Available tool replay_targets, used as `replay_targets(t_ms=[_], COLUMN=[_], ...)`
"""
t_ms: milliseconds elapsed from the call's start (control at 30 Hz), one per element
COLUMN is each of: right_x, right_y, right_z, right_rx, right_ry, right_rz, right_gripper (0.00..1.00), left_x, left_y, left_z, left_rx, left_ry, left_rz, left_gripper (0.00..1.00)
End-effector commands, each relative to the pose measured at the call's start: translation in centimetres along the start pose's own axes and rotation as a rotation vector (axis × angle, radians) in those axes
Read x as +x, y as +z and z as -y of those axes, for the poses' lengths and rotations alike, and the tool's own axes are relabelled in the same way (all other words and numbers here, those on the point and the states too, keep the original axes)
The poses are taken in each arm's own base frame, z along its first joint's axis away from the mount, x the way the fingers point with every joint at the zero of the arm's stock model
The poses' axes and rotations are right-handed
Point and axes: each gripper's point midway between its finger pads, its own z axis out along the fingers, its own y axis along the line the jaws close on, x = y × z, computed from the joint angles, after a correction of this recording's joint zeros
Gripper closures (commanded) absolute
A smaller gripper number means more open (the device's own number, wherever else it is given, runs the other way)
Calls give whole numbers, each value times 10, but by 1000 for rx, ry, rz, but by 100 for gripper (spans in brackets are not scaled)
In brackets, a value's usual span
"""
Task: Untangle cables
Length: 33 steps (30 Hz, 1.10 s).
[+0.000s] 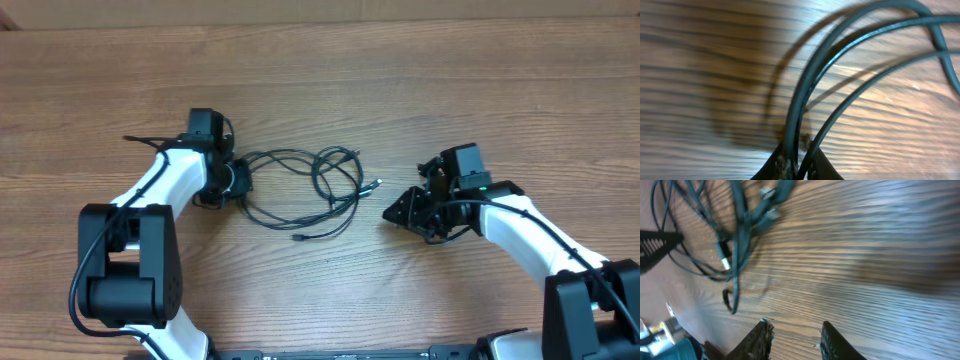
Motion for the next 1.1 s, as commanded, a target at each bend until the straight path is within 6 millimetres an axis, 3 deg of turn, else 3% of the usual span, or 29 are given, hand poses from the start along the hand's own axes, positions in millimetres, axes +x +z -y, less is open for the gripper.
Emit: replay_targets(t_ms=[0,233,333,400,633,700,767,800,967,1067], right_x=[4,10,5,-2,-24,-29,-35,-37,-38,-30], right_y=[3,14,18,20,22,22,23,22,22,24], right_z=[-19,-46,-56,-59,-62,-61,-56,-54,-49,-40], right_rx=[-32,-74,-79,-66,-10,3,27,38,64,96], right_ry=[-73,-129,-133,-117,-152,-153,-150,-148,-140,-120], right_rz=[0,3,44,86,222,245,271,283,289,254], right_gripper=[69,70,87,93,96,87,65,60,57,62], left_x=[33,36,36,36,36,36,36,36,36,36], left_y=[26,28,28,28,28,28,28,28,28,28], left_z=[11,23,24,25,25,25,25,25,25,25], left_rx=[38,43,44,44,45,45,46,46,45,45], left_ry=[79,124,128,128,131,131,136,138,138,138], left_rz=[-113,-111,-111,-110,-109,-109,-109,-110,-112,-112], left_gripper=[85,84,84,83,84,84,84,84,84,84])
